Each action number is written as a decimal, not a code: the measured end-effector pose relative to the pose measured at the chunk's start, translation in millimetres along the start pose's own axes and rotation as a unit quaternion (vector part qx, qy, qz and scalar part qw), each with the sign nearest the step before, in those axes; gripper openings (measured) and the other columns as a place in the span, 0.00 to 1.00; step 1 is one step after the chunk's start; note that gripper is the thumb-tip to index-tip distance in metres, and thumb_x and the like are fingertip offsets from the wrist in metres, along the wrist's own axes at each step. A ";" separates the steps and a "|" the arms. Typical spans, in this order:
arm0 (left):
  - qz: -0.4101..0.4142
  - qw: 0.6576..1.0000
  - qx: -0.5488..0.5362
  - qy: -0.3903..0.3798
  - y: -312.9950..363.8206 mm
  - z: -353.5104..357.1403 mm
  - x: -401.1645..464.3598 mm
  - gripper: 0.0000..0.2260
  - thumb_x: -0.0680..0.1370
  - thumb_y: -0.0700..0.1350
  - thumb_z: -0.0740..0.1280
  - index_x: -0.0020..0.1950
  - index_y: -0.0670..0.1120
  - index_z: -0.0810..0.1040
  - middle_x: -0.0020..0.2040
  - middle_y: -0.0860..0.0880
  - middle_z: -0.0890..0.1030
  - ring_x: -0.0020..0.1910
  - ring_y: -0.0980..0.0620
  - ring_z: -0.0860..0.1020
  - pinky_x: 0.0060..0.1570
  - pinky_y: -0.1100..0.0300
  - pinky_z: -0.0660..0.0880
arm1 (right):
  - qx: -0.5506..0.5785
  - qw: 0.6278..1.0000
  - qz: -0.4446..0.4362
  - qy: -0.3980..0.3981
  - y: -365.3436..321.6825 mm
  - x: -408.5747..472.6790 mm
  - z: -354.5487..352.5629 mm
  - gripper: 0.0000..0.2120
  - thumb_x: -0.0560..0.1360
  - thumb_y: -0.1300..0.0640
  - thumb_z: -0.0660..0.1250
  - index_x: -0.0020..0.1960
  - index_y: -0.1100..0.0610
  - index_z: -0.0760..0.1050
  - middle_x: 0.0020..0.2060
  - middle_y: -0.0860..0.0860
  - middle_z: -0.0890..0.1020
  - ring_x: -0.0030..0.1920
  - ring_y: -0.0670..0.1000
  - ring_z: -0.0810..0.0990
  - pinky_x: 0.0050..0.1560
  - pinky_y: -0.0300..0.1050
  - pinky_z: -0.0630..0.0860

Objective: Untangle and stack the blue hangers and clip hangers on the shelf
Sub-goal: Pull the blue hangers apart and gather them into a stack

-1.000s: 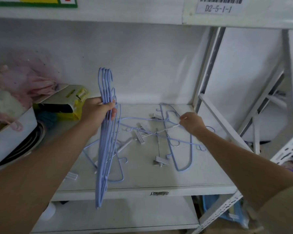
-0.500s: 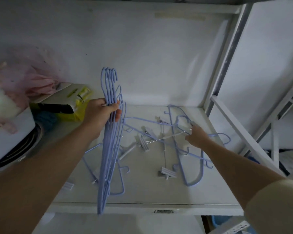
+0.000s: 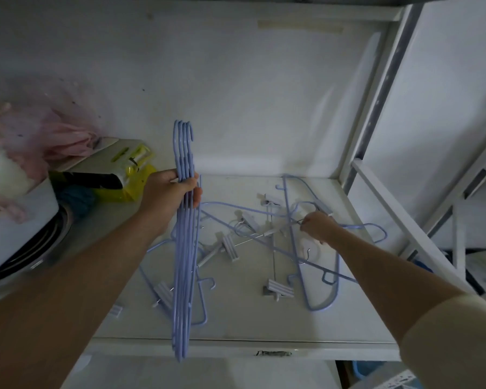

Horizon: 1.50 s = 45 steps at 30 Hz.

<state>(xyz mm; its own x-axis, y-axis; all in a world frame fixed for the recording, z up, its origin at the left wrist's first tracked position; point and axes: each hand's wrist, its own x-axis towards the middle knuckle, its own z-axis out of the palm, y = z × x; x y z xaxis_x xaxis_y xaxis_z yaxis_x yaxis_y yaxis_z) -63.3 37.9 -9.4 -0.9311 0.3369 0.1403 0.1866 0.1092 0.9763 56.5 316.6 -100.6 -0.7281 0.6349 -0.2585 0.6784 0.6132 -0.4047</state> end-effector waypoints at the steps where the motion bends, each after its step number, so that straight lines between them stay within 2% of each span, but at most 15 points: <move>1: 0.001 1.000 0.004 0.002 0.0 -1.0 -0.9 0.10 0.78 0.36 0.65 0.37 0.46 0.78 0.24 0.51 0.80 0.23 0.52 0.77 0.29 0.59 0.80 | 0.004 1.000 -0.018 0.007 -4.2 -5.1 -2.8 0.16 0.79 0.65 0.58 0.64 0.64 0.74 0.63 0.59 0.77 0.65 0.59 0.75 0.59 0.47 0.73; 4: 0.011 1.000 0.021 0.004 1.0 -5.5 -4.1 0.10 0.78 0.38 0.66 0.37 0.47 0.79 0.25 0.50 0.80 0.27 0.47 0.77 0.33 0.56 0.79 | 0.058 0.997 -0.032 0.035 -4.7 -10.2 -5.2 0.14 0.80 0.65 0.57 0.62 0.66 0.76 0.59 0.58 0.78 0.59 0.56 0.77 0.52 0.41 0.75; 6: 0.015 1.000 0.017 0.008 5.6 -9.8 -6.4 0.11 0.78 0.39 0.66 0.36 0.48 0.78 0.25 0.51 0.80 0.30 0.43 0.77 0.36 0.54 0.80 | 0.085 0.991 -0.061 0.082 -4.0 -10.1 -11.0 0.13 0.79 0.63 0.60 0.57 0.66 0.79 0.44 0.53 0.79 0.41 0.51 0.77 0.34 0.30 0.71; 8: 0.026 1.000 0.015 0.009 11.9 -13.1 -10.1 0.11 0.78 0.40 0.66 0.36 0.48 0.78 0.25 0.52 0.80 0.29 0.46 0.77 0.35 0.55 0.80 | 0.132 0.985 -0.062 0.097 -7.5 -15.9 -20.5 0.12 0.79 0.62 0.60 0.58 0.60 0.80 0.39 0.47 0.75 0.31 0.42 0.67 0.23 0.25 0.67; 11: 0.033 0.999 0.008 0.019 21.0 -17.1 -16.6 0.11 0.78 0.40 0.66 0.35 0.48 0.78 0.23 0.52 0.79 0.24 0.54 0.77 0.32 0.58 0.79 | 0.153 0.980 -0.090 0.092 -17.6 -25.5 -33.1 0.17 0.79 0.63 0.57 0.64 0.55 0.76 0.46 0.47 0.72 0.31 0.39 0.63 0.21 0.23 0.66; 13: 0.035 0.999 0.009 0.018 25.5 -20.0 -20.4 0.11 0.78 0.39 0.66 0.36 0.47 0.78 0.23 0.52 0.79 0.22 0.55 0.76 0.34 0.56 0.79 | 0.188 0.976 -0.084 0.066 -28.2 -35.5 -40.2 0.18 0.78 0.65 0.56 0.65 0.55 0.74 0.38 0.46 0.71 0.30 0.41 0.64 0.19 0.29 0.65; 17: 0.036 0.999 -0.003 0.010 32.4 -24.6 -31.2 0.05 0.78 0.37 0.65 0.43 0.39 0.79 0.23 0.49 0.78 0.21 0.55 0.75 0.30 0.59 0.77 | 0.239 0.969 -0.069 0.014 -48.9 -59.6 -53.4 0.26 0.75 0.70 0.51 0.61 0.47 0.74 0.30 0.51 0.65 0.26 0.48 0.58 0.22 0.33 0.55; 22: 0.035 0.999 -0.023 0.000 41.2 -29.0 -51.5 0.06 0.78 0.36 0.64 0.42 0.41 0.78 0.31 0.44 0.79 0.22 0.58 0.76 0.31 0.59 0.80 | 0.226 0.970 -0.085 0.034 -59.4 -79.3 -60.1 0.05 0.76 0.55 0.64 0.45 0.51 0.79 0.28 0.52 0.65 0.28 0.49 0.64 0.26 0.35 0.61; 26: 0.037 0.998 -0.040 -0.007 50.3 -32.9 -63.3 0.08 0.79 0.36 0.63 0.41 0.44 0.77 0.34 0.43 0.78 0.23 0.60 0.78 0.30 0.64 0.79 | 0.167 0.977 -0.090 0.101 -61.0 -92.5 -63.5 0.15 0.76 0.47 0.64 0.39 0.55 0.81 0.25 0.50 0.72 0.29 0.51 0.72 0.32 0.41 0.72; 29: 0.037 0.999 -0.031 -0.004 50.2 -34.0 -65.7 0.10 0.78 0.37 0.64 0.40 0.47 0.78 0.35 0.44 0.79 0.24 0.60 0.78 0.31 0.63 0.79 | 0.149 0.978 -0.077 0.122 -62.9 -98.2 -63.0 0.19 0.75 0.41 0.63 0.37 0.55 0.80 0.23 0.49 0.72 0.27 0.51 0.72 0.36 0.42 0.70; 32: 0.036 0.999 -0.029 -0.002 49.6 -31.6 -64.4 0.10 0.78 0.37 0.64 0.40 0.47 0.78 0.34 0.45 0.79 0.24 0.59 0.79 0.30 0.64 0.80 | 0.155 0.976 -0.090 0.123 -62.6 -97.6 -63.1 0.14 0.75 0.50 0.65 0.35 0.56 0.77 0.25 0.50 0.69 0.27 0.51 0.68 0.32 0.41 0.64; 34: 0.039 0.999 -0.021 0.000 50.4 -30.8 -60.2 0.08 0.78 0.37 0.64 0.41 0.45 0.78 0.34 0.45 0.79 0.24 0.59 0.79 0.29 0.65 0.79 | 0.243 0.960 -0.108 0.092 -60.9 -94.6 -64.8 0.06 0.74 0.59 0.65 0.43 0.57 0.81 0.26 0.51 0.68 0.28 0.50 0.65 0.28 0.38 0.61; 36: 0.044 0.999 -0.017 0.004 53.6 -32.1 -56.1 0.05 0.79 0.37 0.64 0.45 0.42 0.78 0.34 0.44 0.79 0.24 0.59 0.79 0.27 0.65 0.78 | 0.321 0.939 -0.107 0.061 -60.4 -91.6 -67.0 0.09 0.74 0.64 0.63 0.48 0.58 0.81 0.28 0.52 0.67 0.27 0.48 0.62 0.25 0.35 0.56; 41: 0.056 0.997 -0.045 0.016 65.0 -34.4 -55.8 0.07 0.79 0.35 0.63 0.43 0.41 0.77 0.33 0.41 0.77 0.21 0.58 0.76 0.24 0.65 0.76 | 0.371 0.924 -0.094 0.025 -63.8 -92.4 -74.2 0.08 0.74 0.62 0.63 0.45 0.54 0.79 0.30 0.52 0.67 0.28 0.48 0.60 0.30 0.39 0.54; 45: 0.057 0.997 -0.046 0.019 66.2 -37.1 -53.7 0.10 0.79 0.36 0.63 0.40 0.46 0.76 0.34 0.43 0.78 0.23 0.59 0.78 0.28 0.64 0.79 | 0.386 0.918 -0.090 0.007 -67.3 -93.0 -77.5 0.13 0.74 0.63 0.58 0.52 0.53 0.79 0.29 0.51 0.67 0.27 0.47 0.58 0.26 0.37 0.55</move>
<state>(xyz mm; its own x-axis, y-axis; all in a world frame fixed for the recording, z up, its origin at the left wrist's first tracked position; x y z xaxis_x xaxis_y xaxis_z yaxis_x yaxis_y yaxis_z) -12.5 -7.6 53.9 -0.9170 0.3061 0.2557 0.2642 -0.0142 0.9644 86.2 252.7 18.7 -0.8165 0.5652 -0.1178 0.2717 0.1960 -0.9422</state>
